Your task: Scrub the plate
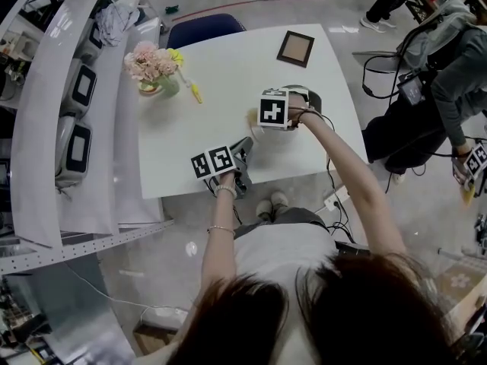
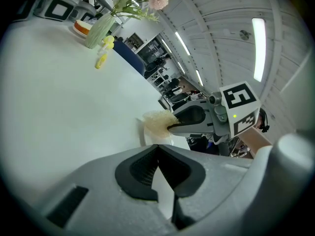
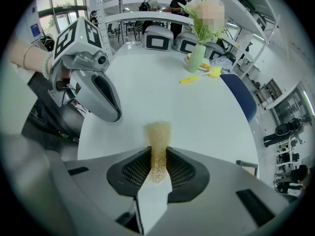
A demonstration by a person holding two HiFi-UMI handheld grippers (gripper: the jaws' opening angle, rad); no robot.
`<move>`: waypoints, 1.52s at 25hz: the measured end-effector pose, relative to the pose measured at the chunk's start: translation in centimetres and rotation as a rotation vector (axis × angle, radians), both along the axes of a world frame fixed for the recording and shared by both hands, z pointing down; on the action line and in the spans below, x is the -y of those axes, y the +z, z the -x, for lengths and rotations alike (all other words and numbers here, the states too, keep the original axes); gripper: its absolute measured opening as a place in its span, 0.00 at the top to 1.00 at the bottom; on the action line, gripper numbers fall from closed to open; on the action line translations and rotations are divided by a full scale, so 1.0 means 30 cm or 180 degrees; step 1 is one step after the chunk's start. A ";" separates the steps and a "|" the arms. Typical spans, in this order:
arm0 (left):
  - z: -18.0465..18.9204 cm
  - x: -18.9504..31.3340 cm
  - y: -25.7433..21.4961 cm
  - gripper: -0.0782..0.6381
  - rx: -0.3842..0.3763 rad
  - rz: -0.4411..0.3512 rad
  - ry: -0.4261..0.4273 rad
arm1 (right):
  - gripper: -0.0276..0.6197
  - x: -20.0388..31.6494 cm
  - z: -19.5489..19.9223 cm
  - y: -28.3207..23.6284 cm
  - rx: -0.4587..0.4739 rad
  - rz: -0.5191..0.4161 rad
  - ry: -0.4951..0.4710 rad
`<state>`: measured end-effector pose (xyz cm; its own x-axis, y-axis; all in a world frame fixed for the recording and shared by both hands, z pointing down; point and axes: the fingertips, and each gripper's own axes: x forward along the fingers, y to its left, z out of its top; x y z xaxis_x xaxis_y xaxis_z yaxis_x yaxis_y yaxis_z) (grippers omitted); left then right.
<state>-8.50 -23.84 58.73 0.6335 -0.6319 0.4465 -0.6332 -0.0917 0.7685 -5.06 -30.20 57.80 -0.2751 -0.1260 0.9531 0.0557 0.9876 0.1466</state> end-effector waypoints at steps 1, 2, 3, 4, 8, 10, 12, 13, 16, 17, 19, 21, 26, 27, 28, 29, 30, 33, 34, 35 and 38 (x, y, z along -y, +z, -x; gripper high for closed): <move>0.000 0.001 0.001 0.88 0.0003 0.0003 -0.0001 | 0.82 0.004 -0.001 0.000 -0.0003 -0.0004 0.0002; 0.000 0.003 0.001 0.88 0.0006 0.0004 -0.0002 | 0.82 0.008 -0.002 0.000 -0.0002 -0.0009 0.0004; -0.001 0.004 0.002 0.88 0.0008 0.0003 -0.0004 | 0.82 0.012 -0.003 0.001 0.0001 -0.0015 0.0007; -0.002 0.006 0.003 0.88 0.0009 0.0001 -0.0005 | 0.82 0.016 -0.005 0.001 0.0003 -0.0021 0.0014; -0.010 0.010 0.003 0.88 0.0010 0.0002 0.0003 | 0.82 0.034 -0.024 0.000 0.0005 -0.0036 0.0064; -0.020 0.013 0.002 0.88 0.0008 0.0005 0.0010 | 0.82 0.044 -0.041 -0.002 0.0004 -0.0046 0.0094; -0.030 0.016 0.004 0.88 0.0010 0.0006 0.0024 | 0.82 0.052 -0.061 0.000 -0.0011 -0.0055 0.0121; -0.035 0.018 0.005 0.88 0.0011 0.0007 0.0033 | 0.82 0.055 -0.071 0.002 -0.0018 -0.0056 0.0137; -0.048 0.021 0.009 0.88 0.0009 0.0009 0.0063 | 0.82 0.062 -0.100 0.008 -0.0030 -0.0055 0.0192; -0.053 0.021 0.009 0.88 0.0009 0.0009 0.0073 | 0.82 0.062 -0.109 0.009 -0.0033 -0.0055 0.0208; -0.063 0.021 0.009 0.88 0.0009 0.0008 0.0094 | 0.82 0.064 -0.126 0.009 -0.0040 -0.0055 0.0240; -0.071 0.021 0.008 0.88 0.0008 0.0008 0.0113 | 0.82 0.065 -0.143 0.009 -0.0056 -0.0057 0.0272; -0.090 0.023 0.009 0.88 0.0015 0.0010 0.0159 | 0.82 0.065 -0.180 0.011 -0.0077 -0.0052 0.0332; -0.092 0.023 0.010 0.88 0.0016 0.0010 0.0162 | 0.82 0.064 -0.184 0.012 -0.0077 -0.0051 0.0341; -0.093 0.024 0.010 0.88 0.0016 0.0008 0.0162 | 0.82 0.063 -0.189 0.012 -0.0078 -0.0051 0.0348; -0.095 0.025 0.010 0.88 0.0018 0.0005 0.0164 | 0.82 0.062 -0.193 0.012 -0.0078 -0.0052 0.0353; -0.097 0.025 0.010 0.88 0.0020 0.0003 0.0166 | 0.82 0.060 -0.196 0.012 -0.0077 -0.0051 0.0358; -0.103 0.021 0.011 0.88 0.0019 0.0007 0.0181 | 0.82 0.052 -0.208 0.011 -0.0081 -0.0047 0.0380; -0.106 0.019 0.011 0.88 0.0017 0.0007 0.0189 | 0.82 0.049 -0.213 0.010 -0.0086 -0.0047 0.0389; -0.108 0.018 0.010 0.88 0.0016 0.0006 0.0197 | 0.82 0.046 -0.218 0.009 -0.0093 -0.0048 0.0398; -0.116 0.015 0.009 0.88 0.0017 0.0002 0.0222 | 0.82 0.040 -0.233 0.006 -0.0109 -0.0049 0.0427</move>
<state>-5.03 -24.28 58.99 0.6735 -0.5861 0.4504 -0.6295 -0.1352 0.7652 1.92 -31.39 57.98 -0.2221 -0.1741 0.9594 -0.0715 0.9842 0.1621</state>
